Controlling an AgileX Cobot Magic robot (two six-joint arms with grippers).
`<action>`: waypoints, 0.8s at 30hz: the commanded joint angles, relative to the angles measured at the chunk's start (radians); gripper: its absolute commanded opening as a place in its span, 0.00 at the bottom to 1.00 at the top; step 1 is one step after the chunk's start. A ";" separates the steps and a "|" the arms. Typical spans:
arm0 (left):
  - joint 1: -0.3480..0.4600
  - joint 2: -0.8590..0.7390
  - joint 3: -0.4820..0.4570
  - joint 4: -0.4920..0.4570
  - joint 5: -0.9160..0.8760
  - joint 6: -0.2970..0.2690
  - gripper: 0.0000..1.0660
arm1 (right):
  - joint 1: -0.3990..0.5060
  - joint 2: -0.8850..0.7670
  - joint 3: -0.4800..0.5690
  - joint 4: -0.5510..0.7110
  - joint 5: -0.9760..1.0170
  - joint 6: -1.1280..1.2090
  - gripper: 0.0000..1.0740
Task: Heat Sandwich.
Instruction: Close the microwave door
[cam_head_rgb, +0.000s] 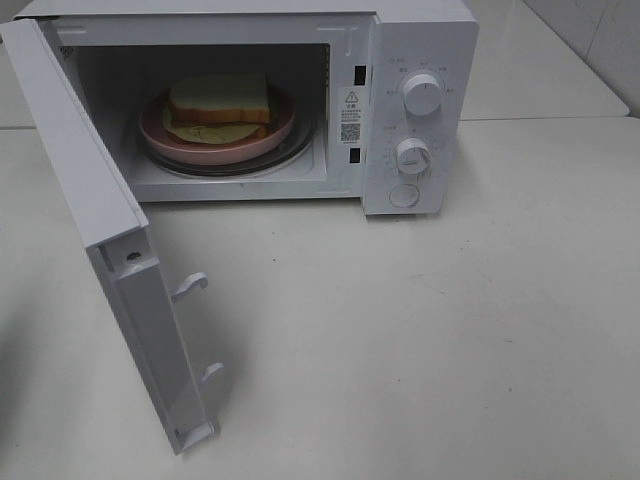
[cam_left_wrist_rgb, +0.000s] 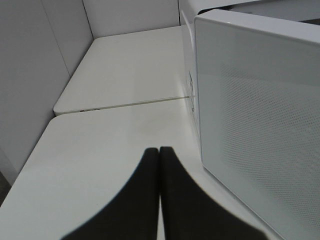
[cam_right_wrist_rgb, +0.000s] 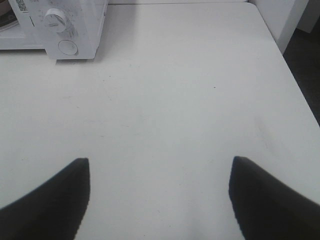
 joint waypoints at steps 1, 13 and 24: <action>0.001 0.092 -0.005 0.006 -0.104 -0.009 0.00 | -0.005 -0.024 -0.001 0.004 -0.007 0.002 0.71; 0.000 0.328 -0.050 0.114 -0.276 -0.122 0.00 | -0.005 -0.024 -0.001 0.004 -0.007 0.002 0.71; -0.158 0.557 -0.101 0.134 -0.404 -0.082 0.00 | -0.005 -0.024 -0.001 0.004 -0.007 0.002 0.71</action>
